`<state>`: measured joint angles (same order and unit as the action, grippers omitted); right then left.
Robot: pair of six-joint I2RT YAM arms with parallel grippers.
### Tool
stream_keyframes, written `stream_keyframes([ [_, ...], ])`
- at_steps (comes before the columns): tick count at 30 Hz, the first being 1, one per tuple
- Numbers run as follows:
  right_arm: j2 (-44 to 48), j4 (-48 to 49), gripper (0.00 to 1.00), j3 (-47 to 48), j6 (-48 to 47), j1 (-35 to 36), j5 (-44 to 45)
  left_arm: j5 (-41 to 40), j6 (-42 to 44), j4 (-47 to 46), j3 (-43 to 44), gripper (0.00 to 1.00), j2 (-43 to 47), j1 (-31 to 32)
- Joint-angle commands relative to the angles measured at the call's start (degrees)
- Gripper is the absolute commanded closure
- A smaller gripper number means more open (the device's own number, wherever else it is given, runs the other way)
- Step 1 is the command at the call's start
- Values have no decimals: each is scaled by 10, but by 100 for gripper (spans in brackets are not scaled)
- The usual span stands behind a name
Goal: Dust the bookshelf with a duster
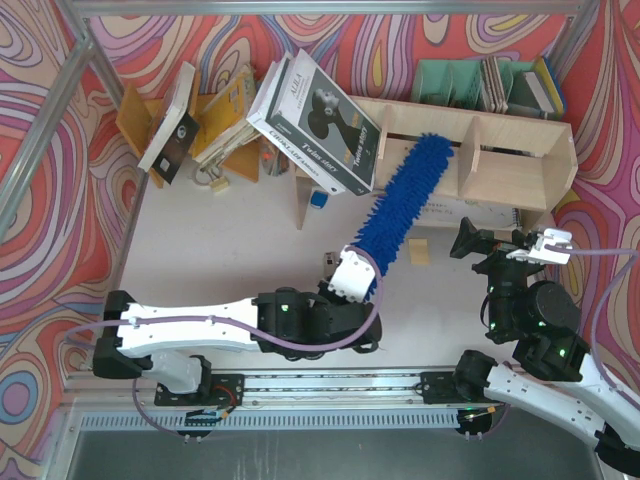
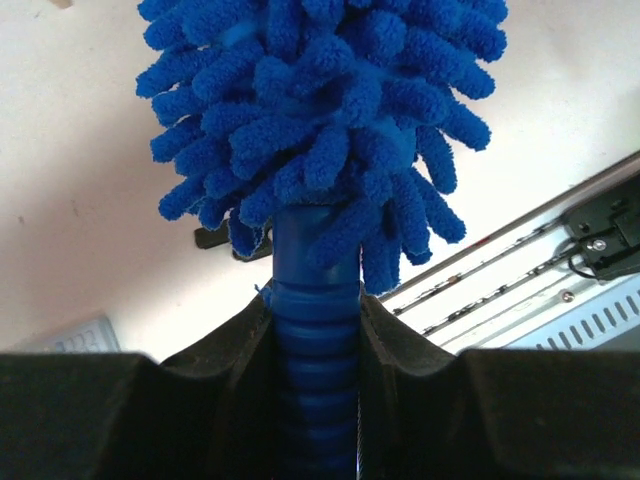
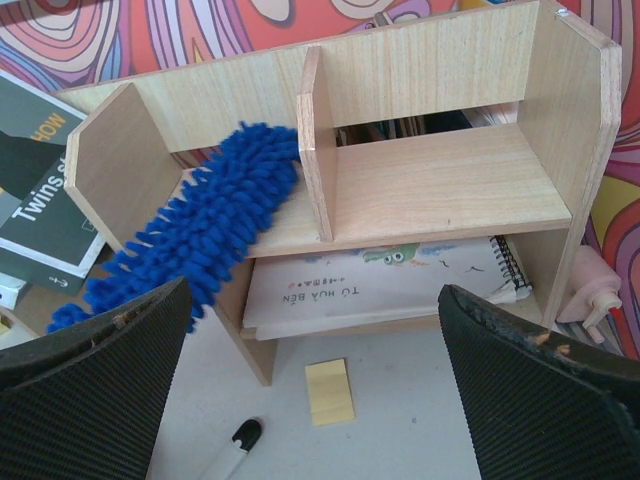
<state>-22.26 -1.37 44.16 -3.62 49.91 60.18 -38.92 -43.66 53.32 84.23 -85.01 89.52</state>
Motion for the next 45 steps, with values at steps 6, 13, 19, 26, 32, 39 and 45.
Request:
stream_keyframes([
  [6, -3, -8, 1, 8, 9, 0, 10, -33, -34, 23, -45, 100, 71, -33],
  [13, 0, -9, 1, 8, 8, 0, 12, 30, 27, 0, -9, 100, 32, -33],
  [19, -1, -10, 1, 8, 8, 0, 13, 57, 59, 8, 8, 100, 18, -13],
  [26, -3, -8, 1, 8, 8, 0, 15, 50, 60, 39, -14, 100, 54, 24],
  [32, -6, -5, 1, 6, 5, 0, 17, 27, 24, 87, -52, 100, 109, 66],
  [39, -12, 4, 1, 5, -4, 0, 23, -52, -54, 153, -96, 100, 191, 145],
  [45, -14, 9, 1, 3, -8, 0, 24, -150, -105, 220, -74, 100, 195, 156],
])
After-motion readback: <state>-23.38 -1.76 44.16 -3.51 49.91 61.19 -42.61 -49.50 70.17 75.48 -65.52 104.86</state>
